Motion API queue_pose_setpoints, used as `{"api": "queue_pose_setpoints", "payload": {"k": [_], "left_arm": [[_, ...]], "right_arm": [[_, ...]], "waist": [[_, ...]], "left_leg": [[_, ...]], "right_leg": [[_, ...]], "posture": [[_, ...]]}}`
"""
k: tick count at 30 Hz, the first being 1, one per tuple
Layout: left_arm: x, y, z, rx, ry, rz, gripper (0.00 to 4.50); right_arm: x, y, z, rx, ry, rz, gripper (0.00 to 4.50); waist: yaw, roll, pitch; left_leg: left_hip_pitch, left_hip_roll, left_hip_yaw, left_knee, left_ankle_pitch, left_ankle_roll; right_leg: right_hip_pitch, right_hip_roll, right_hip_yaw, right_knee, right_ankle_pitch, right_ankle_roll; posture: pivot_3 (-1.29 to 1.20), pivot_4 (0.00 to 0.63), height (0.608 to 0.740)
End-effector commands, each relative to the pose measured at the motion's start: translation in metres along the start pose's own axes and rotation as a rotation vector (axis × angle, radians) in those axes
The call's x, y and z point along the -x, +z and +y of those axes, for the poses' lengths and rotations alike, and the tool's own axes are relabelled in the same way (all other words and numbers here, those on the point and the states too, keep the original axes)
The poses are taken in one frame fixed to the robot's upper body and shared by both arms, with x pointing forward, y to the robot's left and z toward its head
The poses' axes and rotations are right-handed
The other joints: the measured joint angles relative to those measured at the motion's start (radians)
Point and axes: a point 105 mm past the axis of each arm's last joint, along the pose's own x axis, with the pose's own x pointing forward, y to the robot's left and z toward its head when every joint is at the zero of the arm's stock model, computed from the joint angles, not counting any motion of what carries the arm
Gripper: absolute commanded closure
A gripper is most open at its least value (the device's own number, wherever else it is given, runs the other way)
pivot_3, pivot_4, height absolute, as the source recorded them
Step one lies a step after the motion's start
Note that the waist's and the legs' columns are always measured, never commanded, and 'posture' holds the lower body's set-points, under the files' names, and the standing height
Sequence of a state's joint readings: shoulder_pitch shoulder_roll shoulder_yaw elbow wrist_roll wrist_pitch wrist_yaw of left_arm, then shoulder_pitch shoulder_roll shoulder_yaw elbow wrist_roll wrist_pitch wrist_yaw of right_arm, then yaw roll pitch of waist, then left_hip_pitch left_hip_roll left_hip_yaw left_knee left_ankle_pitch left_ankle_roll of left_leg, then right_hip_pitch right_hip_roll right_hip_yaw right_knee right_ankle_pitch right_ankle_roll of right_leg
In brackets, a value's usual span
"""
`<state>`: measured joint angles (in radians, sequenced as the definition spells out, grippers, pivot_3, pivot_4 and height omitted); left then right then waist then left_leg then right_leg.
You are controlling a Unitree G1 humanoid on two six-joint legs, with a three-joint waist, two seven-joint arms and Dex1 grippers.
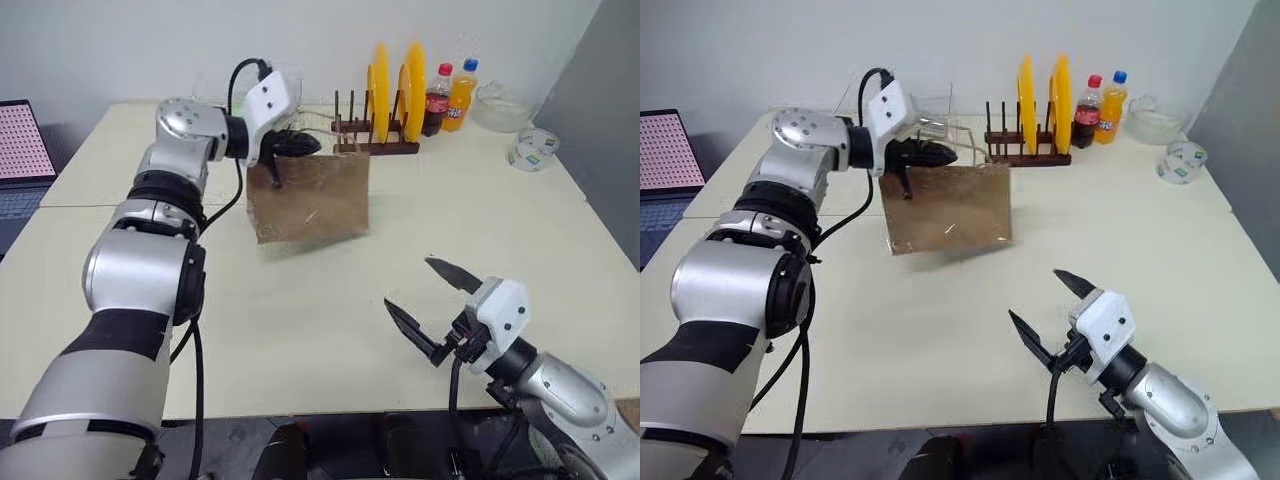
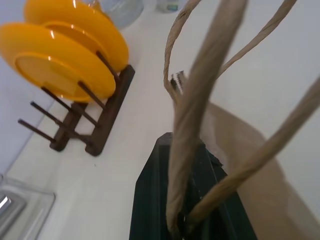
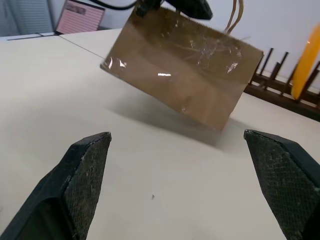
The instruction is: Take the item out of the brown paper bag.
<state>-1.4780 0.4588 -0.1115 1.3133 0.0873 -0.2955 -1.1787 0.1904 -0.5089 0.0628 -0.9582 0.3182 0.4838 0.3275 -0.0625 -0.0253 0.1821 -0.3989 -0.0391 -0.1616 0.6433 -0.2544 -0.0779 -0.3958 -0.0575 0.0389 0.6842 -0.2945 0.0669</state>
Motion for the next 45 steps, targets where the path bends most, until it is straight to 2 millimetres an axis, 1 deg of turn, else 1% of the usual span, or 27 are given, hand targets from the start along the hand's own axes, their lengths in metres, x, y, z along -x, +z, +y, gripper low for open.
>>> {"api": "queue_pose_setpoints", "payload": {"k": [1,4,7,8,11,18,23,26,30,35,41,45], "left_arm": [[-0.011,0.018,0.001,-0.06,0.018,-0.058,4.48],[-0.029,0.02,-0.01,-0.074,-0.006,-0.062,4.48],[-0.045,0.026,-0.019,-0.103,-0.034,-0.057,4.48],[-0.049,0.026,-0.021,-0.12,-0.043,-0.047,4.48],[-0.055,0.017,-0.027,-0.146,-0.042,-0.003,4.48],[-0.055,0.007,-0.023,-0.154,0.013,0.039,4.48],[-0.05,0.003,-0.011,-0.164,0.115,0.057,4.48],[-0.047,0.002,-0.005,-0.16,0.163,0.061,4.48],[-0.046,0.009,0.004,-0.179,0.234,0.047,4.48],[-0.05,0.009,0.0,-0.182,0.228,0.042,4.48],[-0.049,-0.007,-0.007,-0.164,0.187,0.08,4.48],[-0.044,-0.017,-0.004,-0.164,0.217,0.121,3.66]], "right_arm": [[0.009,0.024,0.007,0.059,-0.02,-0.098,0.0],[0.012,0.021,0.006,0.04,-0.056,-0.091,0.0],[0.014,0.02,0.006,0.029,-0.09,-0.098,0.0],[0.016,0.019,0.008,0.024,-0.095,-0.095,0.0],[0.018,0.016,0.012,0.001,-0.106,-0.089,0.0],[0.015,0.017,0.014,-0.034,-0.112,-0.097,0.0],[0.008,0.016,0.01,-0.057,-0.118,-0.074,0.0],[0.005,0.015,0.007,-0.067,-0.128,-0.054,0.0],[0.002,0.013,0.006,-0.108,-0.121,-0.033,0.0],[-0.001,0.012,0.007,-0.133,-0.109,-0.018,0.0],[-0.006,0.019,0.005,-0.115,-0.122,-0.045,0.0],[-0.01,0.025,0.003,-0.105,-0.123,-0.076,0.0]], "waist": [[0.004,0.0,0.0],[0.003,0.0,0.0],[0.005,0.0,0.0],[0.005,0.0,0.0],[0.005,0.0,0.0],[0.006,0.0,0.0],[0.006,0.0,0.0],[0.007,0.0,0.0],[0.007,0.0,0.0],[0.006,0.0,0.0],[0.006,0.0,0.0],[0.005,0.0,0.0]], "left_leg": [[0.001,0.0,0.0,0.0,0.0,0.0],[0.0,0.0,0.0,0.001,0.0,0.0],[0.0,0.0,0.0,0.001,0.0,0.0],[0.0,0.0,0.0,0.001,0.0,0.0],[0.001,0.0,0.0,0.001,0.0,0.0],[0.004,0.0,0.0,0.002,0.0,0.0],[0.004,0.0,-0.001,0.002,0.0,0.0],[0.004,0.0,-0.001,0.002,0.0,0.0],[0.004,0.0,-0.001,0.002,0.0,0.0],[0.004,0.0,-0.001,0.002,0.0,0.0],[0.004,0.0,0.0,0.002,0.0,0.0],[0.004,0.0,-0.001,0.002,0.0,0.0]], "right_leg": [[0.001,0.0,0.0,0.0,0.0,0.0],[0.001,0.0,0.0,0.0,0.0,0.0],[0.001,0.0,0.0,0.0,0.0,0.0],[0.001,0.0,0.0,0.0,0.0,0.0],[0.001,0.0,0.0,0.0,0.0,0.0],[0.007,0.0,0.0,-0.002,0.001,0.002],[0.007,0.0,0.0,-0.002,0.001,0.002],[0.007,0.0,0.0,-0.002,0.001,0.002],[0.006,0.0,0.0,-0.002,0.001,0.002],[0.006,0.0,0.0,-0.001,0.001,0.002],[0.006,0.0,0.0,-0.001,0.001,0.002],[0.006,0.0,0.0,-0.001,0.001,0.002]], "posture": [[0.0,0.15,0.74],[0.0,0.15,0.74],[0.0,0.15,0.74],[0.0,0.15,0.74],[0.0,0.15,0.74],[0.0,0.15,0.74],[0.0,0.15,0.74],[0.0,0.15,0.74],[0.0,0.15,0.74],[0.0,0.15,0.74],[0.0,0.15,0.74],[0.0,0.15,0.74]]}}
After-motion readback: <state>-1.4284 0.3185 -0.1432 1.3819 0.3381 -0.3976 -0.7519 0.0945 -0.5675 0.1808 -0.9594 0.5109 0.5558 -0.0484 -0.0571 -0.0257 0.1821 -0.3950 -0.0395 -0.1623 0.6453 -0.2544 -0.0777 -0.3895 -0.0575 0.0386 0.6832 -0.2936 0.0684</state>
